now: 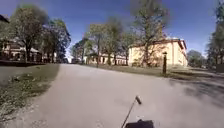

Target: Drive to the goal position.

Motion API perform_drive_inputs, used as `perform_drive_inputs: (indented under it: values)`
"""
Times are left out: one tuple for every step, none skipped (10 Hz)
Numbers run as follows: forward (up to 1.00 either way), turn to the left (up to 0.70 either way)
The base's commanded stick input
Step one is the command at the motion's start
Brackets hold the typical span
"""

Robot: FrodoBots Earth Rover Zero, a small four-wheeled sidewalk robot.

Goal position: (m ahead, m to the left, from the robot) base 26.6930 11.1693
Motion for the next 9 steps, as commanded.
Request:
perform_drive_inputs:
  values:
    - [0.70,0.35]
    - [0.70,0.35]
    - [0.70,0.35]
    - [0.70,0.35]
    - [0.70,0.35]
    - [0.70,0.35]
    - [0.70,0.19]
    - [0.70,0.01]
    - [0.70,0.00]
